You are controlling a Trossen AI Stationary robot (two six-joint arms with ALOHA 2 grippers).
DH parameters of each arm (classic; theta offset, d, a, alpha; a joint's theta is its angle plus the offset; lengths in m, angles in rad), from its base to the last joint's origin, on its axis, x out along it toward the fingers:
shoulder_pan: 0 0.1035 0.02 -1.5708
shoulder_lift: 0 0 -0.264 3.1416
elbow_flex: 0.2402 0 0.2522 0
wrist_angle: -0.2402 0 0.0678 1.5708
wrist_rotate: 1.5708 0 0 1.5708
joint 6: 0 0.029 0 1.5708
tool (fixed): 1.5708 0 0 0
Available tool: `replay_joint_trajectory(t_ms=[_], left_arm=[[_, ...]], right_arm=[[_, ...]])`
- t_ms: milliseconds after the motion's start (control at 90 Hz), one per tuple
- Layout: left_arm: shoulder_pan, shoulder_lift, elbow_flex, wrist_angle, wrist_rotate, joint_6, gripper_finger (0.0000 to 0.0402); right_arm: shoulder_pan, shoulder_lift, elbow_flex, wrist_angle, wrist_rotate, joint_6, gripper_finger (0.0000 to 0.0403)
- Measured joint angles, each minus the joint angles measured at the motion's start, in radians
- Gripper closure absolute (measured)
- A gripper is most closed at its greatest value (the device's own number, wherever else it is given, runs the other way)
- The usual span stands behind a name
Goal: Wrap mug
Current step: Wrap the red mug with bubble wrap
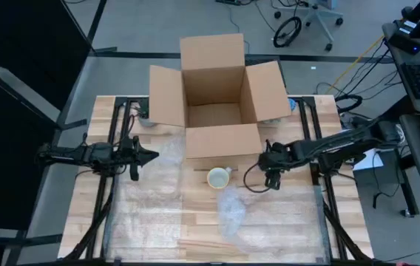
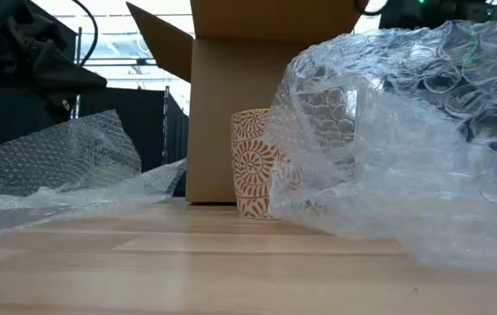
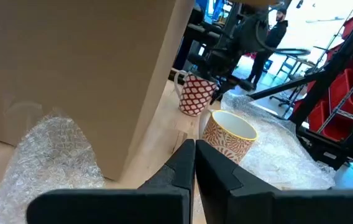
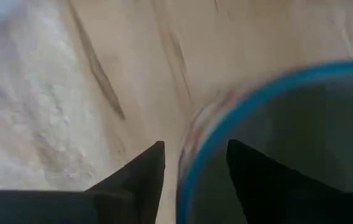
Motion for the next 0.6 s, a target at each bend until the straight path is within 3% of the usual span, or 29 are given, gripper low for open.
replay_joint_trajectory(t_ms=[222, 433, 600], left_arm=[[0.0, 0.0, 0.0, 0.0, 0.0, 0.0, 0.0402], [0.0, 0.0, 0.0, 0.0, -0.001, 0.0, 0.0402], [0.0, 0.0, 0.0, 0.005, -0.001, 0.0, 0.0402]], right_arm=[[0.004, 0.03, 0.0, -0.031, -0.007, 0.025, 0.0388], [0.063, 0.013, 0.065, -0.079, -0.005, 0.045, 0.0395], [0.189, 0.011, 0.177, -0.108, -0.002, 0.108, 0.0395]])
